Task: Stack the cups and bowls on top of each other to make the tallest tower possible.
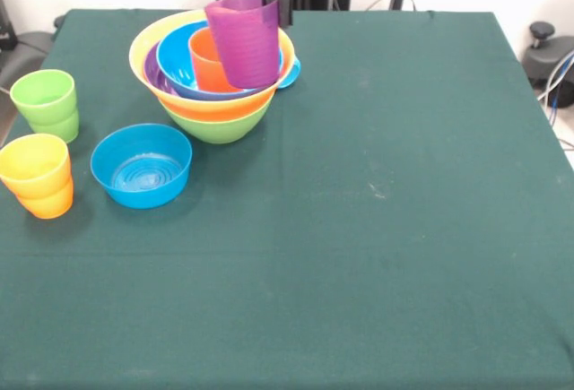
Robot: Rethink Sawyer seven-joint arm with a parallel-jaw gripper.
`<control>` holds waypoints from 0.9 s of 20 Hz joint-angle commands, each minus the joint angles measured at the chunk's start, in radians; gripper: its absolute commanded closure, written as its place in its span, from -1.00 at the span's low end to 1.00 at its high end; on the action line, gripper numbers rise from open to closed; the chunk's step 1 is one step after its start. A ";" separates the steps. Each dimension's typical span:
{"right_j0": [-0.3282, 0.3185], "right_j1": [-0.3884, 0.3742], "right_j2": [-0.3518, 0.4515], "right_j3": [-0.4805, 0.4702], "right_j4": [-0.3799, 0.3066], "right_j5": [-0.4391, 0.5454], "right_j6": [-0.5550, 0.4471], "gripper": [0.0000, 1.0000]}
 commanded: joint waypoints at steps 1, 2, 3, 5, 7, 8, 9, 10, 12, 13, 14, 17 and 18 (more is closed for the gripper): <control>-0.023 0.032 0.088 0.091 -0.093 0.041 -0.224 1.00; -0.028 0.030 0.092 0.098 -0.094 0.037 -0.222 1.00; -0.031 0.031 0.095 0.101 -0.095 0.037 -0.220 1.00; -0.038 0.031 0.101 0.108 -0.095 0.033 -0.219 1.00; -0.050 0.031 0.113 0.116 -0.097 0.036 -0.222 1.00; -0.056 0.029 0.117 0.119 -0.097 0.041 -0.226 1.00; -0.062 0.026 0.123 0.121 -0.099 0.044 -0.230 1.00; -0.068 0.023 0.128 0.125 -0.102 0.048 -0.233 1.00; -0.081 0.019 0.138 0.135 -0.106 0.049 -0.240 1.00; -0.087 0.018 0.143 0.139 -0.107 0.050 -0.243 1.00; -0.090 0.018 0.147 0.141 -0.110 0.052 -0.245 1.00; -0.105 0.016 0.164 0.148 -0.115 0.064 -0.251 1.00; -0.112 0.012 0.173 0.154 -0.116 0.065 -0.254 1.00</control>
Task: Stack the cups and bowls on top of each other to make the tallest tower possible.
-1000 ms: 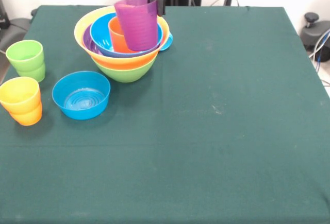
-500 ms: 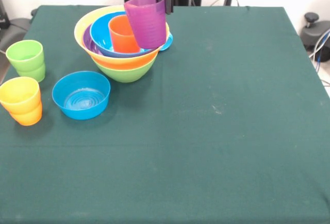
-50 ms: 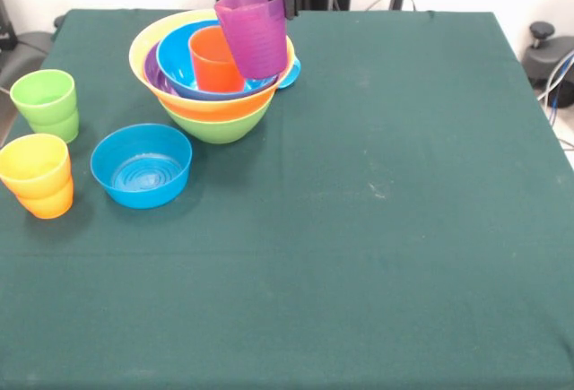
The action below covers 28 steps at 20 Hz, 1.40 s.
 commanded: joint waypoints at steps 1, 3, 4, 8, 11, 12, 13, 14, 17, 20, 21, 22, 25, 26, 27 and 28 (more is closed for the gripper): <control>-0.021 0.009 0.084 0.068 -0.093 0.065 -0.256 1.00; -0.034 0.000 0.099 0.078 -0.093 0.075 -0.260 1.00; -0.040 -0.001 0.105 0.081 -0.094 0.078 -0.260 1.00; -0.058 0.008 0.125 0.089 -0.111 0.075 -0.255 1.00; -0.069 0.011 0.142 0.093 -0.114 0.084 -0.252 1.00; -0.074 0.009 0.149 0.096 -0.113 0.088 -0.252 1.00; -0.078 0.008 0.156 0.098 -0.111 0.092 -0.252 1.00; -0.082 0.003 0.162 0.100 -0.107 0.101 -0.254 1.00; -0.094 -0.009 0.181 0.107 -0.102 0.113 -0.257 1.00; -0.098 -0.011 0.195 0.107 -0.102 0.122 -0.252 1.00; -0.100 -0.014 0.200 0.109 -0.100 0.125 -0.250 1.00; -0.103 -0.017 0.206 0.112 -0.100 0.127 -0.248 1.00; -0.110 -0.020 0.222 0.116 -0.094 0.133 -0.243 1.00; -0.113 -0.021 0.230 0.113 -0.092 0.134 -0.246 1.00; -0.114 -0.024 0.233 0.112 -0.089 0.146 -0.247 1.00; -0.119 -0.022 0.238 0.113 -0.089 0.143 -0.247 1.00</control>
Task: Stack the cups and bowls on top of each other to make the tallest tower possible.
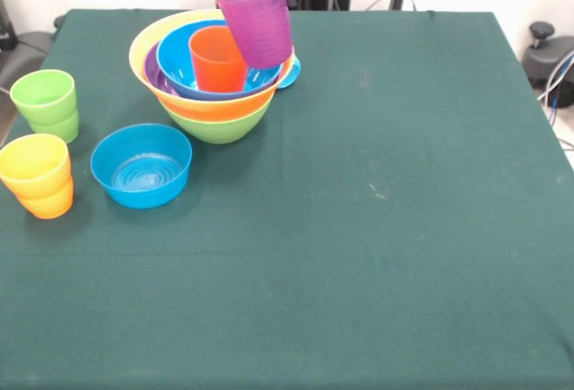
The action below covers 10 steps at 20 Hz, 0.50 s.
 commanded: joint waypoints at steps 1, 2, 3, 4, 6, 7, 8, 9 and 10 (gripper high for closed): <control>-0.009 -0.003 0.077 0.052 -0.041 0.113 -0.243 1.00; -0.013 0.000 0.082 0.054 -0.042 0.109 -0.240 1.00; -0.016 0.002 0.084 0.056 -0.043 0.107 -0.238 1.00; -0.022 0.003 0.091 0.059 -0.043 0.105 -0.237 1.00; -0.030 0.001 0.100 0.063 -0.040 0.108 -0.236 1.00; -0.035 0.000 0.106 0.066 -0.038 0.110 -0.236 1.00; -0.041 -0.003 0.111 0.068 -0.037 0.111 -0.237 1.00; -0.045 -0.002 0.115 0.068 -0.036 0.116 -0.238 1.00; -0.049 0.000 0.119 0.067 -0.037 0.117 -0.239 1.00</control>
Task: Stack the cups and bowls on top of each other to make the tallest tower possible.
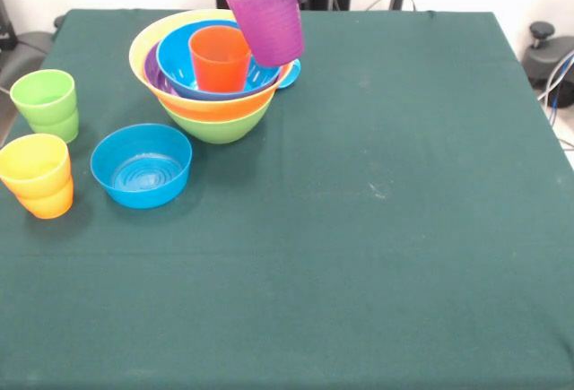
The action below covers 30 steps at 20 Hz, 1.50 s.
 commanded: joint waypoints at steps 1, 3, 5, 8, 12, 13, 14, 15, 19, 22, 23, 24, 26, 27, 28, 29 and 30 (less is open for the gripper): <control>-0.022 0.003 0.066 0.057 -0.038 0.114 -0.240 1.00; -0.030 0.007 0.074 0.060 -0.037 0.114 -0.239 1.00; -0.038 0.010 0.082 0.063 -0.037 0.117 -0.236 1.00; -0.052 0.009 0.100 0.060 -0.030 0.131 -0.243 1.00; -0.066 0.017 0.115 0.050 -0.032 0.146 -0.256 1.00; -0.070 0.014 0.120 0.051 -0.029 0.151 -0.258 1.00; -0.075 0.011 0.126 0.052 -0.027 0.156 -0.261 1.00; -0.079 0.011 0.131 0.051 -0.026 0.161 -0.263 1.00; -0.095 0.023 0.152 0.044 -0.026 0.179 -0.271 1.00; -0.111 0.018 0.174 0.043 -0.019 0.201 -0.276 1.00; -0.115 0.019 0.179 0.041 -0.018 0.206 -0.278 1.00; -0.120 0.022 0.184 0.038 -0.019 0.210 -0.279 1.00; -0.129 0.031 0.192 0.032 -0.024 0.215 -0.280 1.00; -0.132 0.037 0.192 0.027 -0.028 0.218 -0.282 1.00; -0.134 0.043 0.193 0.022 -0.032 0.222 -0.283 1.00; -0.139 0.048 0.197 0.017 -0.035 0.226 -0.286 1.00; -0.143 0.055 0.199 0.012 -0.039 0.229 -0.288 1.00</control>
